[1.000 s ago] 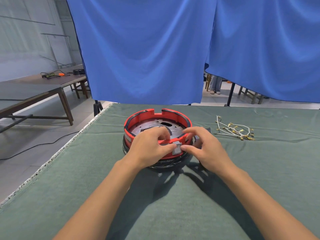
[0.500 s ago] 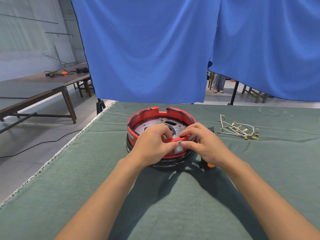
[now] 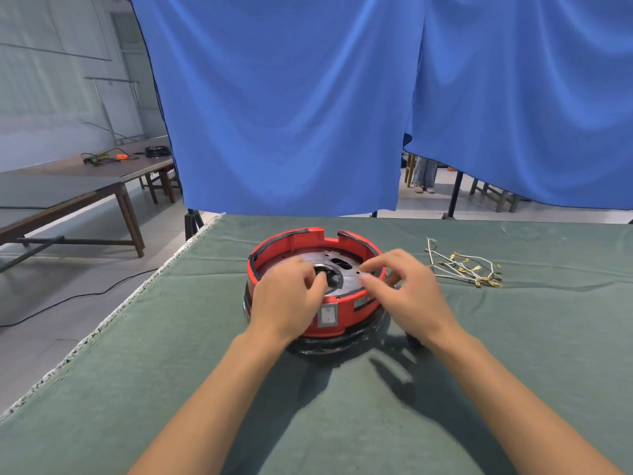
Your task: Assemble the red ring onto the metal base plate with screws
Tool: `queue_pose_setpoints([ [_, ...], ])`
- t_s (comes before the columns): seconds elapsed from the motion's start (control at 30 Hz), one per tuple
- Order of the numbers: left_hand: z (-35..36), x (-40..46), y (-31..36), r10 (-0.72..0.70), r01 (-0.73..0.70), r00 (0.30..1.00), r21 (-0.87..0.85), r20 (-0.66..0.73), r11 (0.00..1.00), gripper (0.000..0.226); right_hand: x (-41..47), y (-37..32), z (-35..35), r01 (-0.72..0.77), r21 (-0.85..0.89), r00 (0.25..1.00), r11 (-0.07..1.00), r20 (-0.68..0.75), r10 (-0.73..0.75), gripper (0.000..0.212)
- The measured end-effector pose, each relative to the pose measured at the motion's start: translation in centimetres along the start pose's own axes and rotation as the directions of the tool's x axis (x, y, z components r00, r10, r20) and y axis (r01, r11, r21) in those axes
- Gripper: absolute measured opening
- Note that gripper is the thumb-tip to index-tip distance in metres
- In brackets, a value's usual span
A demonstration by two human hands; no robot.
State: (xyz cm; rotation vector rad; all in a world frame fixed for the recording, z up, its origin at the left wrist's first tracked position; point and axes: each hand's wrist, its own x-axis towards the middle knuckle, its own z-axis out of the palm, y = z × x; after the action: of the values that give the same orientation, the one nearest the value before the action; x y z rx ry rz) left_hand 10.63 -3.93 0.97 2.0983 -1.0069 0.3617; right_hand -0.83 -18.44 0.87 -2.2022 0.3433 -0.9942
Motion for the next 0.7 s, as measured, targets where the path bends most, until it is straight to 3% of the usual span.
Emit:
queue_pose_setpoints([
  [0.1, 0.8, -0.7, 0.5, 0.049, -0.037, 0.995, 0.128, -0.090, 0.991, 0.033, 1.5, 2.4, -1.4, -0.200, -0.140, 0.969, 0.970, -0.177, 0.175, 0.017],
  [0.2, 1.4, -0.7, 0.8, 0.073, -0.053, 0.990, 0.166, -0.118, 0.985, 0.032, 1.9, 5.6, -1.3, -0.340, -0.303, 0.940, 0.890, -0.124, 0.317, 0.017],
  [0.37, 2.2, 0.4, 0.8, 0.037, -0.007, 0.989, 0.198, -0.146, 0.980, 0.033, 3.2, 8.2, -0.7, -0.398, -0.254, 0.917, 0.882, -0.083, 0.390, 0.037],
  [0.53, 2.7, 1.4, 0.7, 0.078, -0.047, 0.987, 0.213, -0.138, 0.976, 0.040, 4.8, 10.0, -0.2, -0.463, -0.342, 0.876, 0.818, -0.038, 0.480, 0.049],
  [0.7, 2.8, 1.7, 0.4, 0.112, -0.082, 0.984, 0.204, -0.141, 0.976, 0.035, 5.4, 10.8, 0.3, -0.473, -0.442, 0.869, 0.762, -0.094, 0.486, 0.042],
])
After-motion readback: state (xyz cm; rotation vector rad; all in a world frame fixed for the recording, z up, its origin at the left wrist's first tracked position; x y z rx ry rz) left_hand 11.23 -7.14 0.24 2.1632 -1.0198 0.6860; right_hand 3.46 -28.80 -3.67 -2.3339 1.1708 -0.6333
